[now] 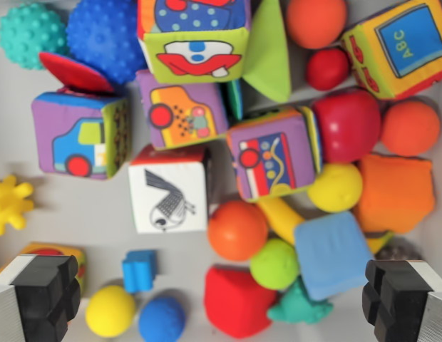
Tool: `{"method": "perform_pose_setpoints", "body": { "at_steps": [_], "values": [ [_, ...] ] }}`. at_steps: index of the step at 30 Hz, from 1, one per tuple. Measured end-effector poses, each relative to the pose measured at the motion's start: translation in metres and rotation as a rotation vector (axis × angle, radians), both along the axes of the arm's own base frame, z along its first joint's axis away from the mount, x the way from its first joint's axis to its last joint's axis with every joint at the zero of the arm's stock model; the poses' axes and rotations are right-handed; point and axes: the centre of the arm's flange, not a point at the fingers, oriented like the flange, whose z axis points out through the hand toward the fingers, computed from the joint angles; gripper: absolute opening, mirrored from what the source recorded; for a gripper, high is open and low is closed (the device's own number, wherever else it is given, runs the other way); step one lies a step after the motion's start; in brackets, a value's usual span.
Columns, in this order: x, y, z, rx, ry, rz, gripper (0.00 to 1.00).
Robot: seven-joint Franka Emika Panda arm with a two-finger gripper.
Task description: Pick an object from the bin
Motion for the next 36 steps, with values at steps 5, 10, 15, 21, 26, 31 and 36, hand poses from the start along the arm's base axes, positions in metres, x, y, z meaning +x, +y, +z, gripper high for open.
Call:
{"method": "perform_pose_setpoints", "body": {
  "at_steps": [5,10,15,21,26,31,36],
  "values": [
    [0.000,0.000,0.000,0.000,0.000,0.000,1.00],
    [0.000,0.000,0.000,0.000,0.000,0.000,1.00],
    [0.000,0.000,0.000,0.000,0.001,0.000,1.00],
    [0.002,0.000,-0.006,0.000,0.005,-0.005,1.00],
    [0.006,0.002,-0.015,-0.001,0.006,-0.012,1.00],
    [0.010,0.004,-0.025,-0.001,0.007,-0.022,1.00],
    [0.014,0.006,-0.035,-0.002,0.008,-0.032,1.00]
  ]
}}
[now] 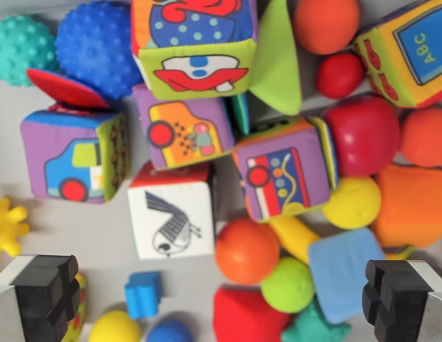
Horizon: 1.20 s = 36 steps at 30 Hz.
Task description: Pick an object from the bin
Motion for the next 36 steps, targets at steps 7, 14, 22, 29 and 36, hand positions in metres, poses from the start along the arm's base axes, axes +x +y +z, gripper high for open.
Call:
{"method": "perform_pose_setpoints", "body": {
  "at_steps": [7,14,22,29,36],
  "values": [
    [0.009,0.004,-0.019,-0.001,0.003,-0.018,1.00],
    [0.019,0.009,-0.043,-0.003,0.006,-0.040,1.00],
    [0.032,0.015,-0.071,-0.005,0.008,-0.068,1.00],
    [0.043,0.020,-0.095,-0.007,0.011,-0.093,1.00],
    [0.056,0.026,-0.124,-0.008,0.013,-0.120,1.00]
  ]
}}
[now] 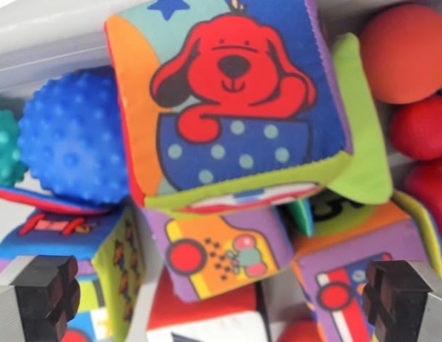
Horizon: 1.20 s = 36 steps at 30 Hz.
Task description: Pick an object from the bin
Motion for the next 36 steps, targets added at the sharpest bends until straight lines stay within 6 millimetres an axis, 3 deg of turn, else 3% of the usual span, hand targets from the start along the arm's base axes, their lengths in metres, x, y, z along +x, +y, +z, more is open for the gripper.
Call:
{"method": "perform_pose_setpoints", "body": {
  "at_steps": [16,28,29,36],
  "values": [
    [0.003,0.002,-0.059,-0.001,0.000,-0.005,1.00],
    [0.003,0.002,-0.079,-0.001,-0.007,-0.006,1.00],
    [0.003,0.002,-0.079,0.000,-0.007,-0.006,0.00],
    [0.003,0.002,-0.080,0.000,-0.007,-0.007,0.00]
  ]
}}
